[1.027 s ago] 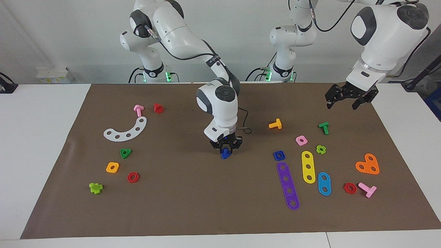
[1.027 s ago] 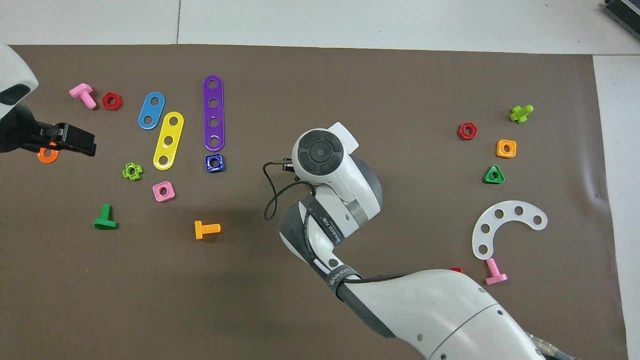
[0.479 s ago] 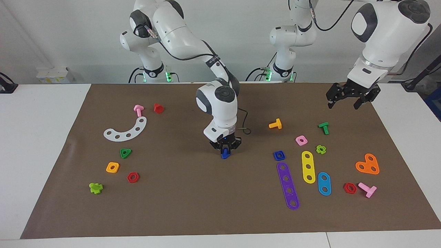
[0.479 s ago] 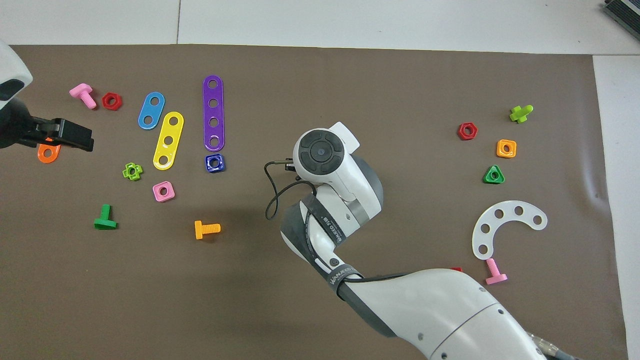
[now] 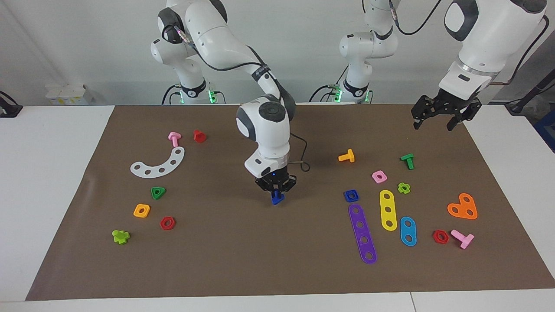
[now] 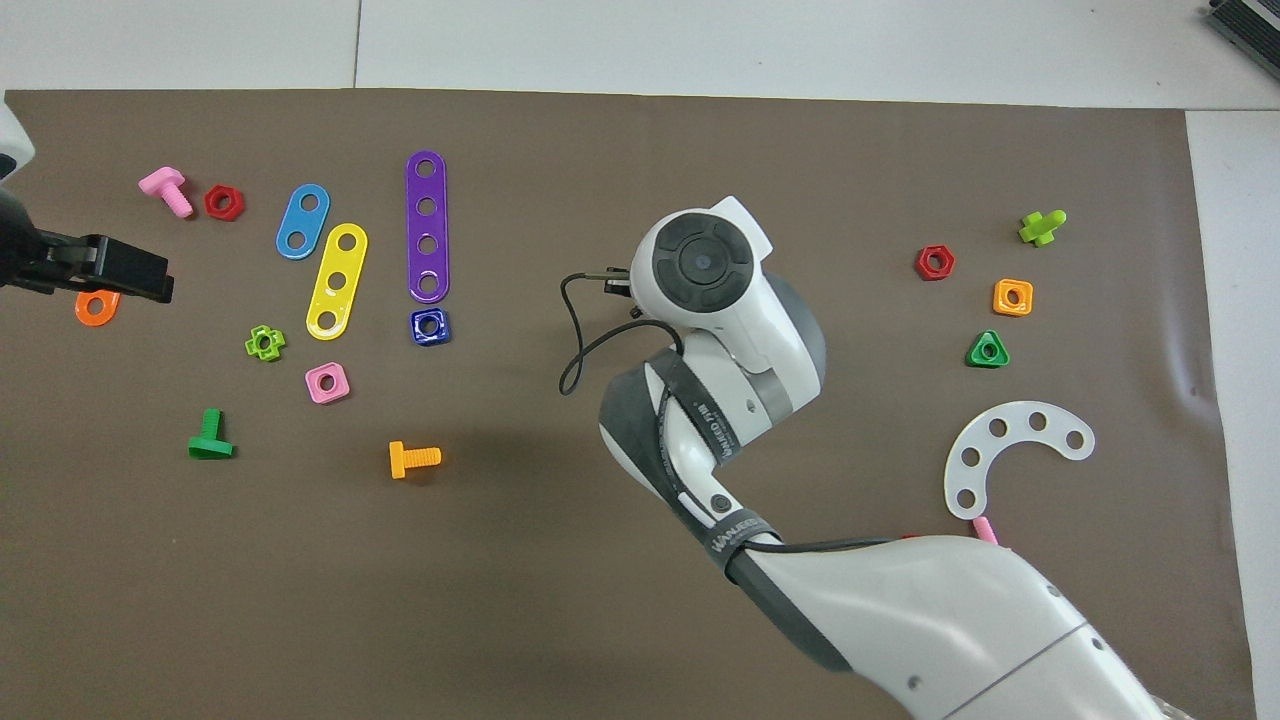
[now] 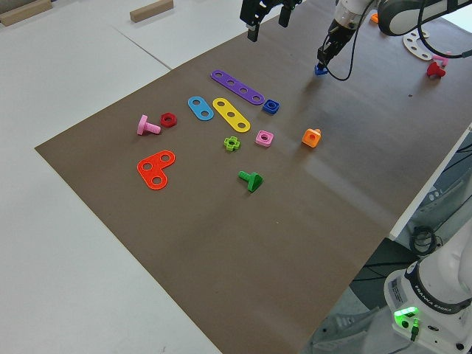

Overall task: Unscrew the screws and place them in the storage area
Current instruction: 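Carry the blue triangle beside the green triangle and release it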

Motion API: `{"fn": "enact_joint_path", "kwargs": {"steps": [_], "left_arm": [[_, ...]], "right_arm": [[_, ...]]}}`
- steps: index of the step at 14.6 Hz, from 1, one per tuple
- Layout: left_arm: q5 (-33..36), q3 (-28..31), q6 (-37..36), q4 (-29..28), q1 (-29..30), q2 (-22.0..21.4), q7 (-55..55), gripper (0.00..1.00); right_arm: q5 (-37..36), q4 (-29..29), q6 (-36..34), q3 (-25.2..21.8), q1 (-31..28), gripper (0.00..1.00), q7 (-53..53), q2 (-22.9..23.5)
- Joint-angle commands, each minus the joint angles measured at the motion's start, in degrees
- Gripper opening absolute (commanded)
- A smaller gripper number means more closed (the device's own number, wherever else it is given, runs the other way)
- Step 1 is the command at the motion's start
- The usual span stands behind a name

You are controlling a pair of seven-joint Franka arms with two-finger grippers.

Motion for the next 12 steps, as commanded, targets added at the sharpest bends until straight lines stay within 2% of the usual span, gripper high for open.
{"fn": "enact_joint_path", "kwargs": {"steps": [1,4,7,10,12], "left_arm": [[1.0,-1.2,-0.7,0.2,1.2,-0.5,-0.3,1.0],[1.1,-1.2,-0.7,-0.5,0.8,-0.7,-0.1,1.0],[1.2,-1.1,-0.6,-0.5,1.1,-0.7,0.6,1.0],[1.2,-0.9,0.3,-0.7,1.1,-0.7,0.0,1.0],[1.2,-0.8,0.3,-0.8,1.2,-0.7,-0.1,1.0]], "right_arm": [[-1.1,-7.7,-2.8,0.8,-5.9,0.0,-5.4,-9.9],[-0.5,-19.2,-2.1,0.8,-13.0,0.0,-16.1,-18.1],[-0.2,-25.0,-0.5,0.9,-18.1,0.0,-22.2,-20.5],[3.9,-34.2,7.1,0.9,-23.1,0.0,-31.5,-22.8],[5.1,-37.8,11.2,0.9,-25.2,0.0,-34.6,-22.8]]}}
